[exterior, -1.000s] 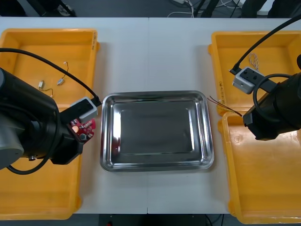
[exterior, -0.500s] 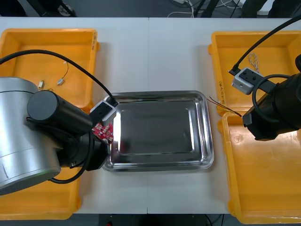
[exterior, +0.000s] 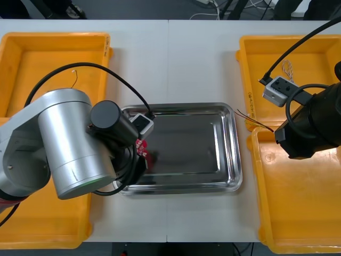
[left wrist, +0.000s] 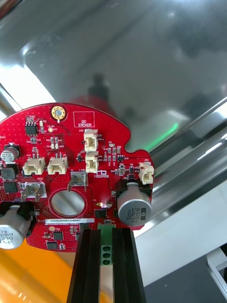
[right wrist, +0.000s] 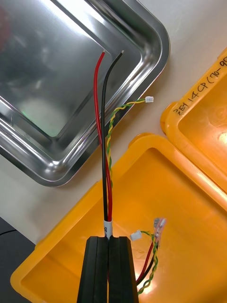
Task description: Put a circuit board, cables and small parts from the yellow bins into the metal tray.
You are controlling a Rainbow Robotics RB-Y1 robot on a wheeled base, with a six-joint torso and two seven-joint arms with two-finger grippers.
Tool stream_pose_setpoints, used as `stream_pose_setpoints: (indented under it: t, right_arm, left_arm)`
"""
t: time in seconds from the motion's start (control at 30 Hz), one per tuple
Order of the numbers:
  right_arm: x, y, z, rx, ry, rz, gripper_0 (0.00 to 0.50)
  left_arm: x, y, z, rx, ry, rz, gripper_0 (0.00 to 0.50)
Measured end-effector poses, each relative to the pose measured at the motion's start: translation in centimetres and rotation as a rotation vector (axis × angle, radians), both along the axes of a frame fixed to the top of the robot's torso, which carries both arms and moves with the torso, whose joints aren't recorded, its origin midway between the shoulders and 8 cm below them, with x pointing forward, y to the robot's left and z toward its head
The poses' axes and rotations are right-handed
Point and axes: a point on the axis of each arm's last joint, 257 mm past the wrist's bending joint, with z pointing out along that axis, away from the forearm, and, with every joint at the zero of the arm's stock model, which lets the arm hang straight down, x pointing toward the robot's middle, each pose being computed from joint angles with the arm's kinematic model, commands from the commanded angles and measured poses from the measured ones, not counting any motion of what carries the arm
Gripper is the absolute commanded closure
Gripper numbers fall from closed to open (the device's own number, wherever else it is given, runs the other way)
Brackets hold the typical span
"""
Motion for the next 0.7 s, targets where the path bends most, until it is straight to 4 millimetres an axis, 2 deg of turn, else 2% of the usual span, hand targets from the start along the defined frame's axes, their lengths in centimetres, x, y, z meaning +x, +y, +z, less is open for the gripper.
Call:
stream_pose_setpoints:
  t: [0.23,0.7]
  right_arm:
    - [0.0,0.0,0.0,0.0,0.0,0.0,0.5]
    - [0.0,0.0,0.0,0.0,0.0,0.0,0.5]
  left_arm:
    - [0.6,-1.6,-2.0,-0.004,0.008,-0.023,0.5]
    - [0.8,-2.7,-5.3,0.004,0.04,-0.044,0.5]
